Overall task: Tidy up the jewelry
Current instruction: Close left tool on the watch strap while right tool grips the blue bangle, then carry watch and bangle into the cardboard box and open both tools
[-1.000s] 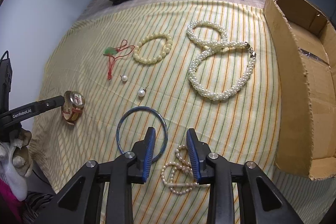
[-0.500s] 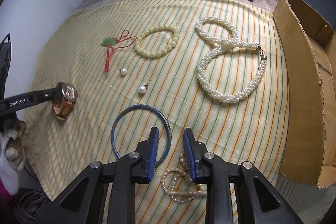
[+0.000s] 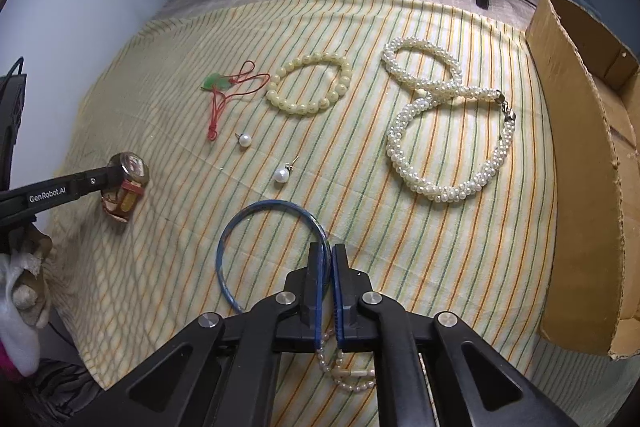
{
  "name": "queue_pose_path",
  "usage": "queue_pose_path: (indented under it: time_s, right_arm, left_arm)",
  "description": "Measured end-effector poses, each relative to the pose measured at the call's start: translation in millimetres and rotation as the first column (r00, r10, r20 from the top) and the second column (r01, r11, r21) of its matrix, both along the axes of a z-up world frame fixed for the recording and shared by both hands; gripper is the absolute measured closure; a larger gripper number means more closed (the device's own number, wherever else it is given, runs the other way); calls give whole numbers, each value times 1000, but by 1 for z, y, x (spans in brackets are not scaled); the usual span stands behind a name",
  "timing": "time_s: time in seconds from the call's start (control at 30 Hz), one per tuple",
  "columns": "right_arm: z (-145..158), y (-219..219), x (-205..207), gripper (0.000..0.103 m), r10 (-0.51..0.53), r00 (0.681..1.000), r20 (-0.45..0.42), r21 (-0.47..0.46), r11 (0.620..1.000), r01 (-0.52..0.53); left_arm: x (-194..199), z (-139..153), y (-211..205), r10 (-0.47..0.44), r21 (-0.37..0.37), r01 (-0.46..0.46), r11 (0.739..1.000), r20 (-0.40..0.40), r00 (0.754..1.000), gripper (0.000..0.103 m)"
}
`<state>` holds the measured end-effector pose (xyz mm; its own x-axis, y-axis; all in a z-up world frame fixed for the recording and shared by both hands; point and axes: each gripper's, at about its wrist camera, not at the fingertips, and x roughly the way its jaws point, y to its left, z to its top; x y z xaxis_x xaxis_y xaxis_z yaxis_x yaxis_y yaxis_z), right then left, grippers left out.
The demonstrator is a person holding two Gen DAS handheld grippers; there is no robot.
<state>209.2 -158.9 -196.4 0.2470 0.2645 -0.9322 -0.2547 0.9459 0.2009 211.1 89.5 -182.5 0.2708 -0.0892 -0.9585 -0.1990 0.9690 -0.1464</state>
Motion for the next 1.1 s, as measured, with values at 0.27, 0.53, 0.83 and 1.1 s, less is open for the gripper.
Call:
queue_pose_path:
  time_s: [0.27,0.53,0.83,1.1]
  right_arm:
    - [14,-8,-6,102,-4,1000,13,55,998,3]
    - [39,-19,-15,102,-3,998,65,87,996,-3]
    - [69,-33,-25,102,-22,991,129,115,993,7]
    - [102,-63,-29,102,-72,978,195,153,987,42]
  left_arm:
    - [-10,20,-1,12,7,-13,1000,56,998,100]
    - [-16,50,-3,20,-21,-17,1000,135,991,100]
    - [-22,73,-22,7,-59,4,998,185,983,100]
    - [-27,91,-61,-42,-76,61,995,229,972,100]
